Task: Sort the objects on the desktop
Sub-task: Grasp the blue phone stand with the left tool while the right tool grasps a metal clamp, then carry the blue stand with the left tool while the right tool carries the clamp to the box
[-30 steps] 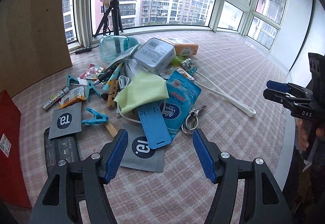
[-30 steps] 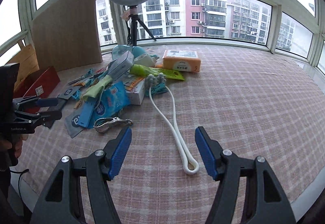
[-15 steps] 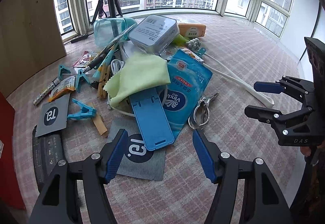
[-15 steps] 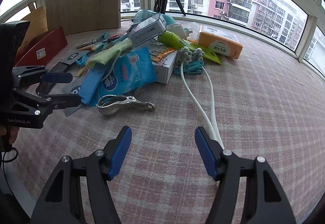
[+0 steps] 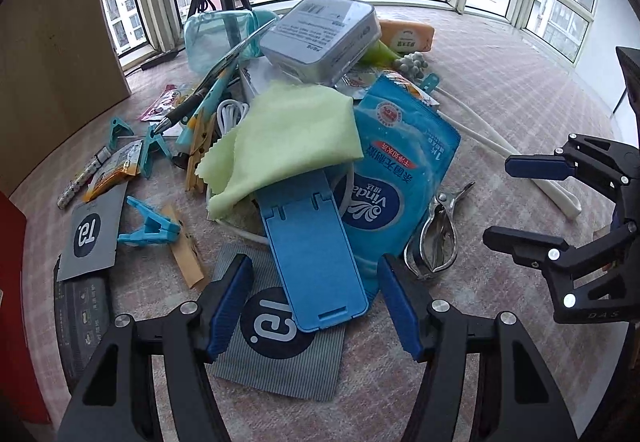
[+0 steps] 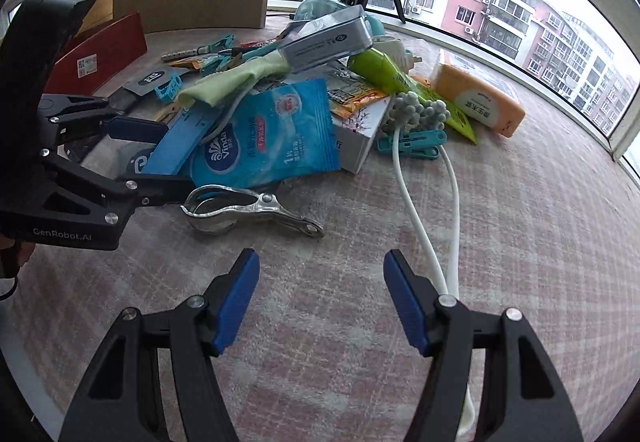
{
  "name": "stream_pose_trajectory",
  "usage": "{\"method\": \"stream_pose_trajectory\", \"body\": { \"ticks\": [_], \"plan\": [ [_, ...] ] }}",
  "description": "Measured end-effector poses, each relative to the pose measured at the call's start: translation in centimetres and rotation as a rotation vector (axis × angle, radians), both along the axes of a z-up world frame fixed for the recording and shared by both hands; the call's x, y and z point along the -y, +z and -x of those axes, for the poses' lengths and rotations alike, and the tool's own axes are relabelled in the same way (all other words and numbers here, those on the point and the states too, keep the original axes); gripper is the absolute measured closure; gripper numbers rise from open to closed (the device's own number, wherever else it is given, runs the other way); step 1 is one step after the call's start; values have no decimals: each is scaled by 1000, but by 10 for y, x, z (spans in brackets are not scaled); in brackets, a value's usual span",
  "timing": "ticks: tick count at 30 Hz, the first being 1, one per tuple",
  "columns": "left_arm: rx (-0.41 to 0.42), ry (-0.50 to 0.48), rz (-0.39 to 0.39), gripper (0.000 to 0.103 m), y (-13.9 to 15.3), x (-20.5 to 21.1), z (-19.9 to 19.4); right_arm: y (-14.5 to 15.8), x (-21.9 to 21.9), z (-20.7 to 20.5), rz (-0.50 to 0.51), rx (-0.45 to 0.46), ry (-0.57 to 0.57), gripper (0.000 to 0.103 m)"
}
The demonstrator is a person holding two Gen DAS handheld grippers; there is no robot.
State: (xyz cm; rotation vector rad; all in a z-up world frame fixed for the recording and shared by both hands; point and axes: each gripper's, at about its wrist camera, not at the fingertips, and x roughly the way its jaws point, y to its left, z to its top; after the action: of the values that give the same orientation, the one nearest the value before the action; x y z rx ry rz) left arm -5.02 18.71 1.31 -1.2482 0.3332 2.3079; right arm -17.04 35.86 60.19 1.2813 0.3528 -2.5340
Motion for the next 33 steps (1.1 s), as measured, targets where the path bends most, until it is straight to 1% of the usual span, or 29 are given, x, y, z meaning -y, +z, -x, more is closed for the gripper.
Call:
{"method": "stream_pose_trajectory", "body": {
  "ticks": [1,2,3,8,9,10,11,12,13,14,16,17,21,24,27,31,33],
  "plan": [
    [2,1,-6,51,1,1,1,0,3,3,-11,-2,11,39],
    [11,1,-15,64,1,2,2,-1,5,5,-14,-1,27,39],
    [21,3,-24,68,2,4,3,-2,8,7,-18,0,42,39],
    [36,-9,-37,69,3,7,2,-8,18,15,-13,24,113,40],
    [36,-11,-36,69,3,8,1,-9,18,16,-4,27,117,42],
    [36,-13,-35,69,3,8,1,-8,16,17,22,49,119,46],
    [38,-17,-38,69,4,8,0,-7,14,18,48,70,121,61],
    [40,-21,-41,69,5,9,-1,-6,13,17,49,75,118,76],
    [42,-25,-44,69,5,9,-2,-5,12,16,49,80,115,83],
    [42,-28,-47,69,7,9,-3,-4,11,14,51,86,113,89],
    [42,-34,-55,69,9,11,-5,-3,7,11,72,102,113,92],
    [44,-38,-61,69,11,12,-7,-3,6,9,81,110,112,95],
    [49,-45,-82,69,16,18,-16,0,1,-2,114,87,85,98],
    [50,-45,-104,69,22,26,-23,7,-6,-13,168,69,61,99],
    [44,-50,-134,69,30,36,-32,18,-9,-29,212,43,52,100],
    [21,-49,-157,69,43,51,-45,37,-8,-45,241,-6,32,100],
    [13,-37,-185,69,49,63,-50,47,-5,-51,257,-27,29,100]
  ]
}}
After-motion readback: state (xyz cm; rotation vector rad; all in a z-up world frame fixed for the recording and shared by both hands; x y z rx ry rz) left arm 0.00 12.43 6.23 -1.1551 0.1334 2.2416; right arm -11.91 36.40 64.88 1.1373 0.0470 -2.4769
